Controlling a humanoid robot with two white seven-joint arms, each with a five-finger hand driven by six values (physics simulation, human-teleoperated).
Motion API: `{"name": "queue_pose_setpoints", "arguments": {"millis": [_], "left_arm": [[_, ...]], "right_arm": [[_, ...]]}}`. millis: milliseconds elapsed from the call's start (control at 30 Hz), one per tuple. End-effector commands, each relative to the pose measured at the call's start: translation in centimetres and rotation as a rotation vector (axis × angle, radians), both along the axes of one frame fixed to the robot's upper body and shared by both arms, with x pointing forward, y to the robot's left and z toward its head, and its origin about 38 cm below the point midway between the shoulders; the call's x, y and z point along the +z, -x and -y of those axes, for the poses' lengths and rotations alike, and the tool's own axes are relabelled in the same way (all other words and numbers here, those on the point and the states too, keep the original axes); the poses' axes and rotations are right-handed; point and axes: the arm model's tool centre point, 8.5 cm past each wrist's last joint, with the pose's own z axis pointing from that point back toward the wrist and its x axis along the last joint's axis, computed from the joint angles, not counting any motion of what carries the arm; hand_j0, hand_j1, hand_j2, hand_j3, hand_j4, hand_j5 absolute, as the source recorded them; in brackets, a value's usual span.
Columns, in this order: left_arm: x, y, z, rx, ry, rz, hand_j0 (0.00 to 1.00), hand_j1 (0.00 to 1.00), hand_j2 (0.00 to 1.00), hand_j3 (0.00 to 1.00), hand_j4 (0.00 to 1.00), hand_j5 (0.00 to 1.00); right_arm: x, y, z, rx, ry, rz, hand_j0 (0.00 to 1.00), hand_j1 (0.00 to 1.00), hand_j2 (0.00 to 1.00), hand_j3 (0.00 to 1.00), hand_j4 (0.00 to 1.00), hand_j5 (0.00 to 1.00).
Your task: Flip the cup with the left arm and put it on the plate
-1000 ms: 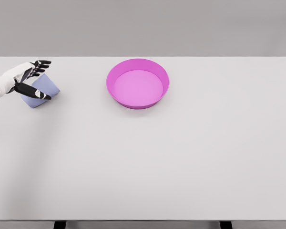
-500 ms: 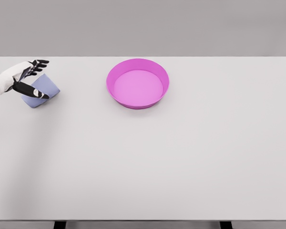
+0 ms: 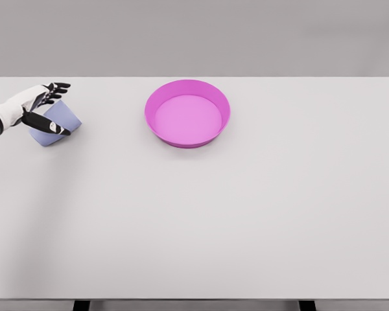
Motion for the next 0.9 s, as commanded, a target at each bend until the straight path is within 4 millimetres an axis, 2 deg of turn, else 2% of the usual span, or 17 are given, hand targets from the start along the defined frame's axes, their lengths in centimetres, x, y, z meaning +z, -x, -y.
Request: {"name": "queue_pose_setpoints", "arguments": {"millis": [0, 167, 233, 367, 467, 600, 633, 667, 867], "left_arm": [[-0.3, 0.0, -0.3, 0.011, 0.001, -0.008, 1.00, 1.00, 1.00, 1.00, 1.00, 1.00], [-0.7, -0.3, -1.3, 0.039, -0.037, -0.016, 1.00, 1.00, 1.00, 1.00, 1.00, 1.00], [-0.7, -0.3, -1.3, 0.039, -0.037, -0.016, 1.00, 1.00, 1.00, 1.00, 1.00, 1.00], [-1.2, -0.5, 0.0, 0.022, -0.032, -0.015, 1.00, 1.00, 1.00, 1.00, 1.00, 1.00], [-1.7, -0.5, -0.6, 0.039, -0.034, -0.028, 1.00, 1.00, 1.00, 1.00, 1.00, 1.00], [-1.8, -0.6, -0.3, 0.036, -0.029, -0.029, 0.91, 0.91, 0.91, 0.91, 0.91, 0.91], [-2.0, -0.6, -0.1, 0.034, -0.027, -0.031, 0.88, 0.88, 0.88, 0.88, 0.88, 0.88], [-2.0, -0.6, -0.1, 0.033, -0.025, -0.032, 0.78, 0.78, 0.78, 0.78, 0.78, 0.78], [-2.1, -0.6, -0.1, 0.037, -0.026, -0.030, 0.67, 0.67, 0.67, 0.67, 0.67, 0.67]], "right_arm": [[0.0, 0.0, 0.0, 0.000, 0.000, 0.000, 1.00, 1.00, 1.00, 1.00, 1.00, 1.00], [0.0, 0.0, 0.0, 0.000, 0.000, 0.000, 1.00, 1.00, 1.00, 1.00, 1.00, 1.00], [0.0, 0.0, 0.0, 0.000, 0.000, 0.000, 1.00, 1.00, 1.00, 1.00, 1.00, 1.00], [0.0, 0.0, 0.0, 0.000, 0.000, 0.000, 1.00, 1.00, 1.00, 1.00, 1.00, 1.00], [0.0, 0.0, 0.0, 0.000, 0.000, 0.000, 1.00, 1.00, 1.00, 1.00, 1.00, 1.00], [0.0, 0.0, 0.0, 0.000, 0.000, 0.000, 1.00, 1.00, 1.00, 1.00, 1.00, 1.00], [0.0, 0.0, 0.0, 0.000, 0.000, 0.000, 1.00, 1.00, 1.00, 1.00, 1.00, 1.00], [0.0, 0.0, 0.0, 0.000, 0.000, 0.000, 1.00, 1.00, 1.00, 1.00, 1.00, 1.00], [0.0, 0.0, 0.0, 0.000, 0.000, 0.000, 1.00, 1.00, 1.00, 1.00, 1.00, 1.00]]}}
